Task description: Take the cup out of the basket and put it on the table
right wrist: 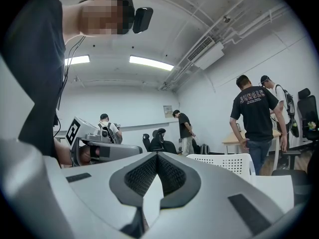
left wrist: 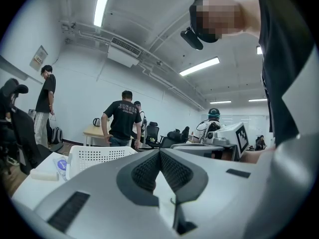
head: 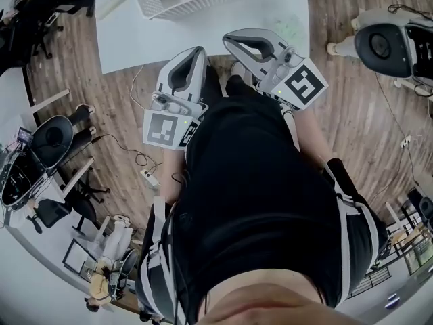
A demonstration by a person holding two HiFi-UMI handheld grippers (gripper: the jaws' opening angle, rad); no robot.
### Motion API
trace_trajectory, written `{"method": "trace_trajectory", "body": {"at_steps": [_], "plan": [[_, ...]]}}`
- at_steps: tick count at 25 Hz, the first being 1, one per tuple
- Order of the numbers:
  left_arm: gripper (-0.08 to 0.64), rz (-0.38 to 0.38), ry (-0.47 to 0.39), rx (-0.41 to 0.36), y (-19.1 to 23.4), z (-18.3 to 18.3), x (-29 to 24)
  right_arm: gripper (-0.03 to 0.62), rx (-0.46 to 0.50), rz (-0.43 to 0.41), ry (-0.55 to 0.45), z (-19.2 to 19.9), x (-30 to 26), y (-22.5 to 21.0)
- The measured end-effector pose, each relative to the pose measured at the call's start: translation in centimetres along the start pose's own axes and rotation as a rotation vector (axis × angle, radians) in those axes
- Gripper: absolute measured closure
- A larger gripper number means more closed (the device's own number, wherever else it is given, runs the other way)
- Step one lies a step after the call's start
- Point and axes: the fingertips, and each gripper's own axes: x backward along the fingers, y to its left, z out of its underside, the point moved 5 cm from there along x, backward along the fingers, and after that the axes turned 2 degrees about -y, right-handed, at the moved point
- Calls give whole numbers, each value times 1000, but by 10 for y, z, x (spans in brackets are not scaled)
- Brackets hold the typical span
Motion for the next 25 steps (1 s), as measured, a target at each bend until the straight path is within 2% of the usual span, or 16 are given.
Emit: {"method": "trace_trajectory", "body": {"at_steps": [5, 17, 20, 25], "plan": [[541, 24, 3, -2, 20, -5, -7, 574, 24, 13, 27, 2, -15, -6], [541, 119, 9, -33, 89, -20, -22, 574, 26, 121, 37, -5, -72, -28], [541, 147, 13, -69, 105, -25, -19, 574, 90, 139, 60, -6, -82, -35], [541, 192, 11, -64, 136, -24, -18, 574, 97, 209, 82, -2, -102, -47]]}}
